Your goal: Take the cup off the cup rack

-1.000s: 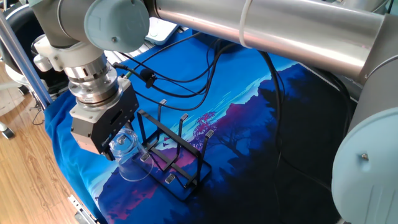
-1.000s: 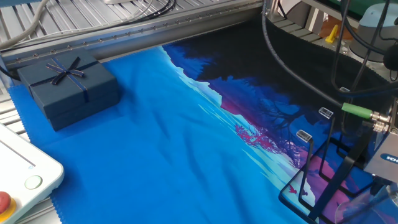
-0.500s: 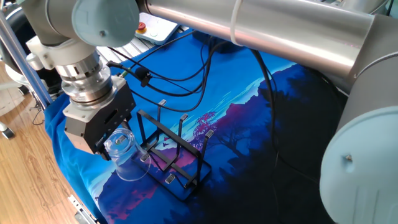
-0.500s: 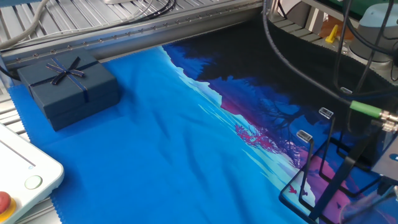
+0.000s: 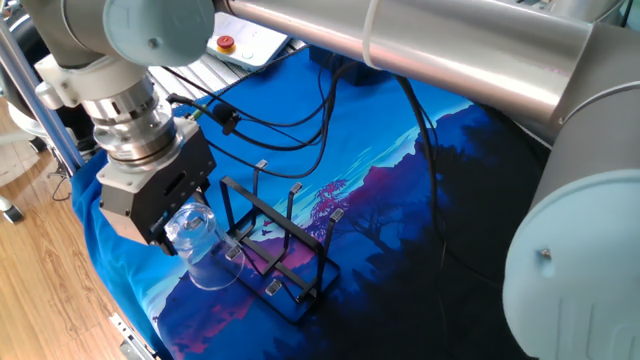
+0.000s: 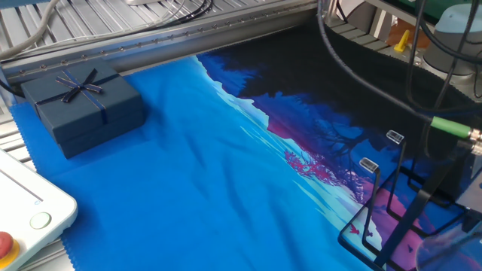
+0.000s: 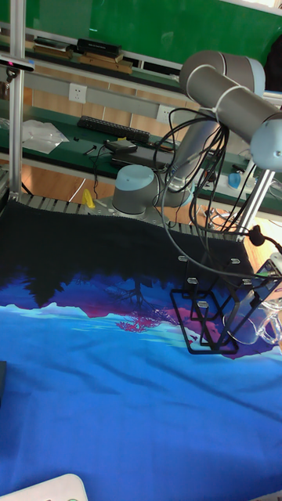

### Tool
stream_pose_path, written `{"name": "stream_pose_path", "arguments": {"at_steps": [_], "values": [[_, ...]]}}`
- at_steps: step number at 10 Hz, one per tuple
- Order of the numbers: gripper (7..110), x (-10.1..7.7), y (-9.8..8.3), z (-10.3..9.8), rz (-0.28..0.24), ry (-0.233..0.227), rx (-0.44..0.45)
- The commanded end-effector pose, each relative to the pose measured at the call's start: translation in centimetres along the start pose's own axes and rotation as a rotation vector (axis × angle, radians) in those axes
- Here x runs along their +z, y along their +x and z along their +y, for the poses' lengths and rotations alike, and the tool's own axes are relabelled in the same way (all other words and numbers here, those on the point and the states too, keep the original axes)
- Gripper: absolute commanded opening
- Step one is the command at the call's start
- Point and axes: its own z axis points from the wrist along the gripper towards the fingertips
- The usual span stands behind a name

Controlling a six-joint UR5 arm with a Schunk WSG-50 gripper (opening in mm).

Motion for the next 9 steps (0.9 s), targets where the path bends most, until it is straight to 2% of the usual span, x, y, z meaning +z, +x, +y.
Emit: {"name": "stream_pose_path", "arguments": {"at_steps": [1,9], "values": [[44,-1.0,0.0,-0.1,0.004,-0.008,-0.008],[44,-3.2,0.0,-0.5,0.025,-0.017,-0.020]]}}
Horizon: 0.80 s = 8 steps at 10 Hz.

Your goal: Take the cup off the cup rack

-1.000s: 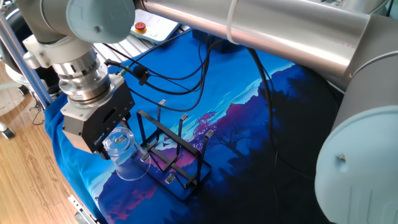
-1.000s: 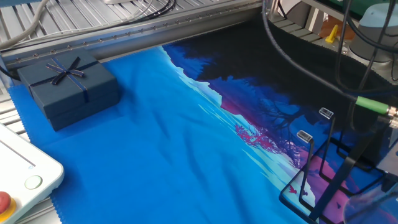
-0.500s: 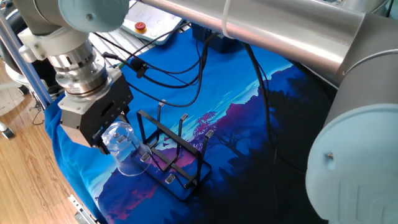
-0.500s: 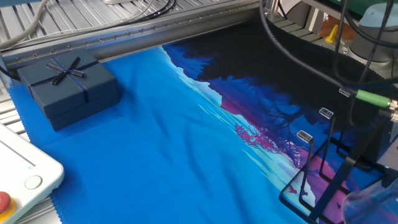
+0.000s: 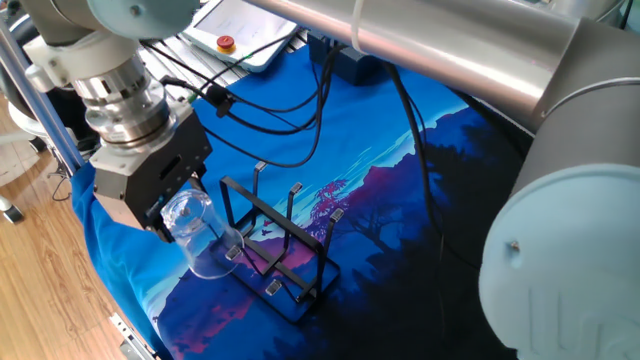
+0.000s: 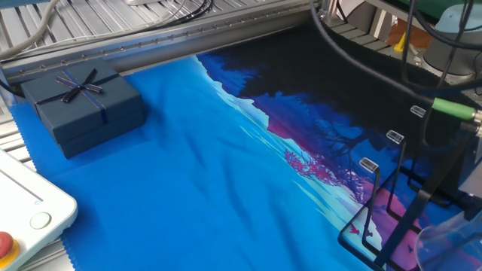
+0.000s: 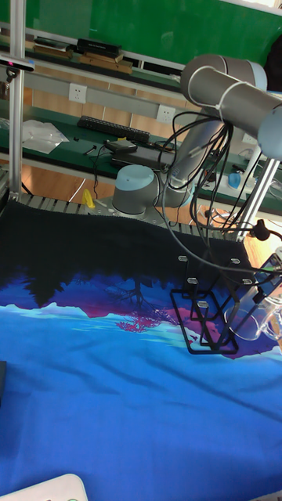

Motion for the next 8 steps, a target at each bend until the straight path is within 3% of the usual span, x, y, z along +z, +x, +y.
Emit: {"name": "stream_pose_path", "arguments": {"at_steps": [1,8], "values": [[44,-1.4,0.2,0.3,0.004,-0.026,-0.008],[44,-5.5,0.8,0.6,0.037,-0.040,-0.009]]}}
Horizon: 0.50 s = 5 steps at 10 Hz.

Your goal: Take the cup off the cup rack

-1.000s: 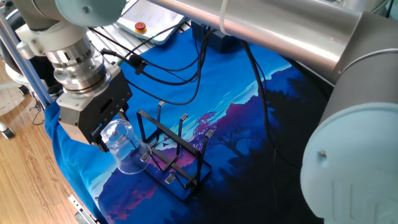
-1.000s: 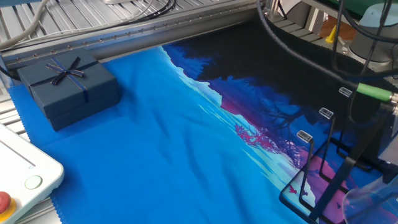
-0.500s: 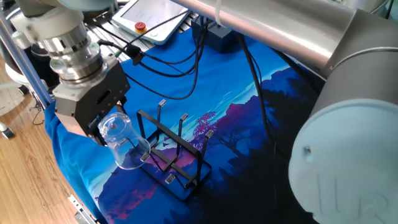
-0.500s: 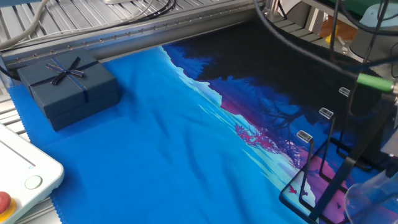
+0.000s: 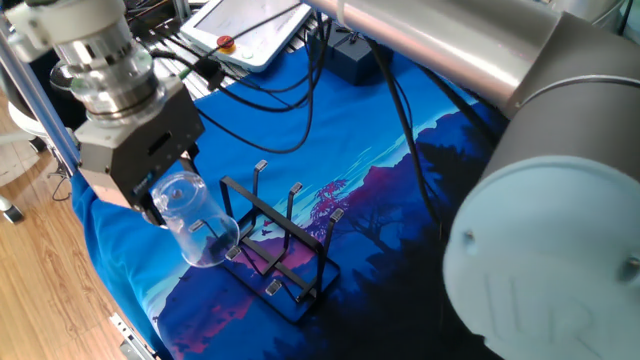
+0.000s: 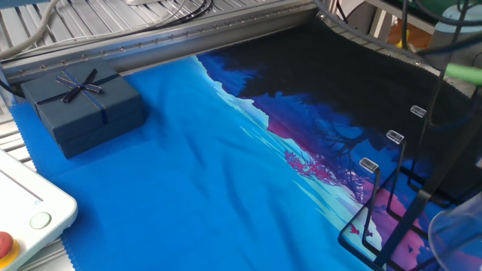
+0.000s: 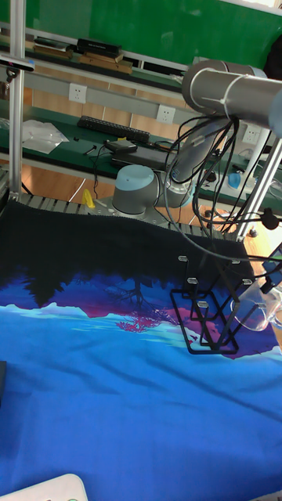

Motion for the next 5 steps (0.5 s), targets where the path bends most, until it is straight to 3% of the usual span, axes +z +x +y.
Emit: {"name": "stream_pose_path", "arguments": {"at_steps": [1,5], "values": [[44,-2.32,0.46,0.42,0.013,-0.019,-0.010],[44,-3.25,0.68,0.99,0.005,-0.028,-0.008]]}}
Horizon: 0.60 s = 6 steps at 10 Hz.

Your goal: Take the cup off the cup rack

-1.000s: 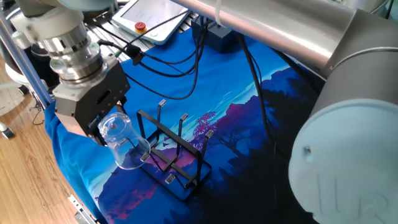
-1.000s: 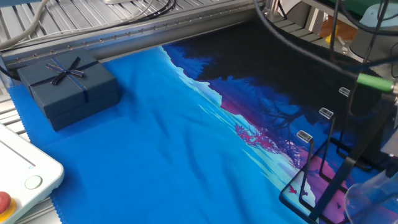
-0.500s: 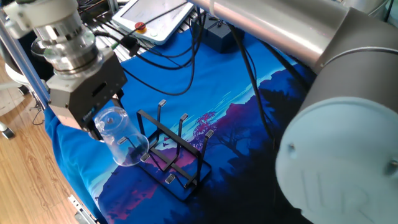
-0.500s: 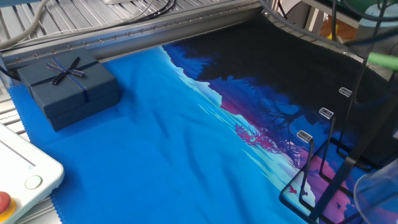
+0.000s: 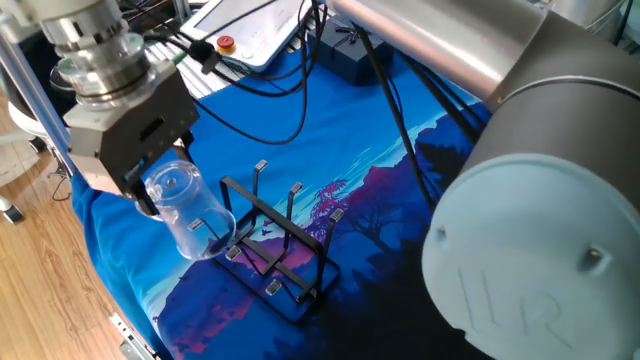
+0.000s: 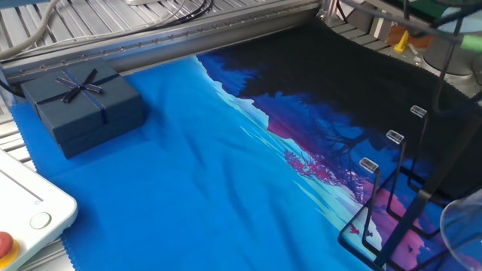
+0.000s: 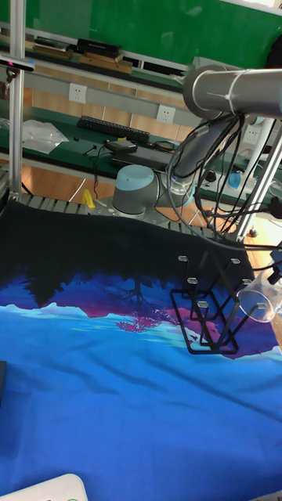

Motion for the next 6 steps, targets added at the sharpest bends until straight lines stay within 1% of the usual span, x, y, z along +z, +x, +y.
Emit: {"name": "stream_pose_path", "arguments": {"at_steps": [1,4,6], "values": [[44,-1.4,0.3,0.6,-0.002,-0.025,-0.008],[44,-2.6,0.6,0.5,-0.004,-0.031,-0.018],[44,-3.7,1.0,0.1,0.000,-0.034,-0.029]]}}
